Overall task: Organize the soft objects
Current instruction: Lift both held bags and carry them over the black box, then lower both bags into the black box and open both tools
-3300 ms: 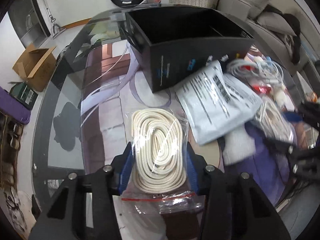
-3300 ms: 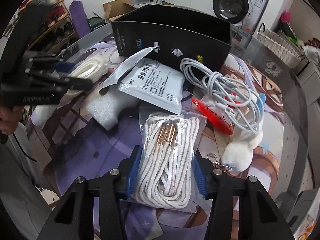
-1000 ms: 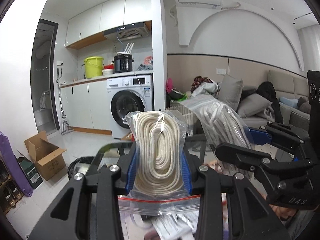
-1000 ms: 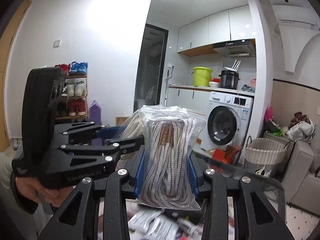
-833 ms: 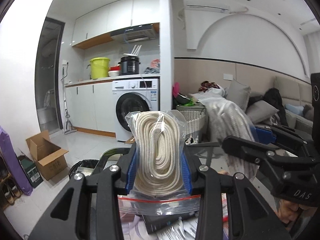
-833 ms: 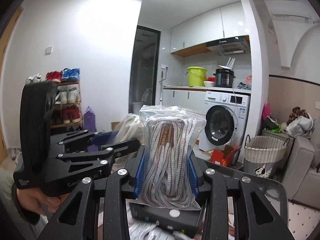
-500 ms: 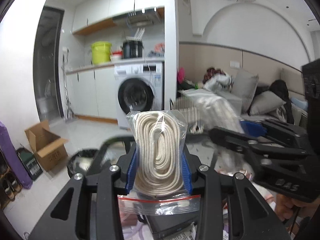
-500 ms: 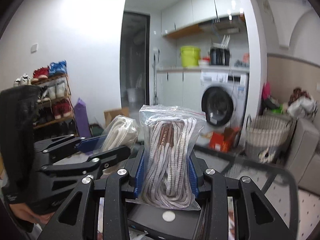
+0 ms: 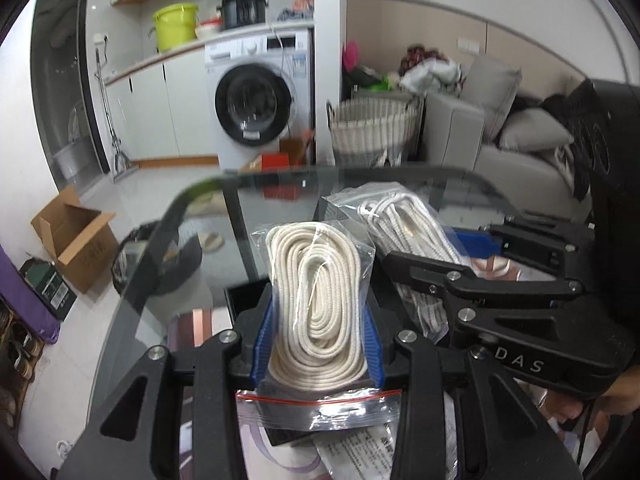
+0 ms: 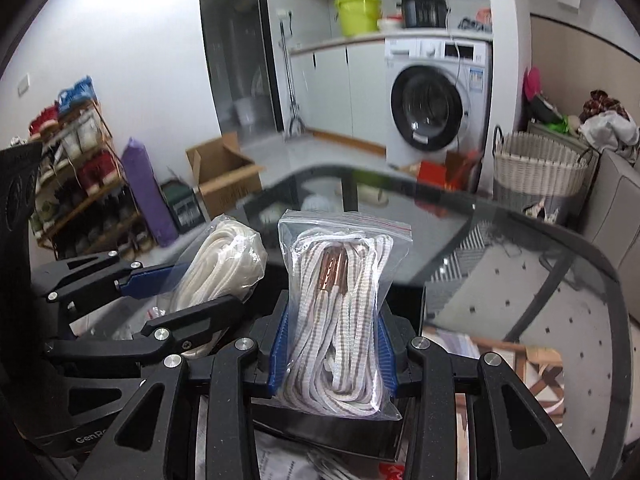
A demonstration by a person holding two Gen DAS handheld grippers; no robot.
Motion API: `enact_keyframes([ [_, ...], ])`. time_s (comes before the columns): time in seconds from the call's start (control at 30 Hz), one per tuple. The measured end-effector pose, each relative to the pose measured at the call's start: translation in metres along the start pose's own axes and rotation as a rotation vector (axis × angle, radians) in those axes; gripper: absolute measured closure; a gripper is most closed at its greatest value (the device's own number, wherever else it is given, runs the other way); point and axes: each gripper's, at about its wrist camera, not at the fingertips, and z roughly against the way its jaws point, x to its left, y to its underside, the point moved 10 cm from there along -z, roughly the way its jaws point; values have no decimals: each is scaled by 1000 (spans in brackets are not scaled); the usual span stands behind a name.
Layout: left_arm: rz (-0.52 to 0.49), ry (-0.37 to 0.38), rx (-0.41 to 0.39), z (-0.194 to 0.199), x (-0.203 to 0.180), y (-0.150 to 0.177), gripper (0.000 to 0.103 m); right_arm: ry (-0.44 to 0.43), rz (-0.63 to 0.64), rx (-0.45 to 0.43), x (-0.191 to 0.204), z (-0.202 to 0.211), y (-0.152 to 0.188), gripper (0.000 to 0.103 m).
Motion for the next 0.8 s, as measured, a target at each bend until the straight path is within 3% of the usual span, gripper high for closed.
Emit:
enact_keyframes([
  [0.13, 14, 8, 67, -12, -1, 13, 66, -18, -20, 97, -3, -18, 24, 66],
  [0.37, 5, 10, 140, -18, -2, 31, 66, -10, -15, 177, -1, -23, 44, 66],
  [0.8, -25, 31, 186, -5, -9, 46, 65, 2, 51, 320, 18, -5, 72, 66],
])
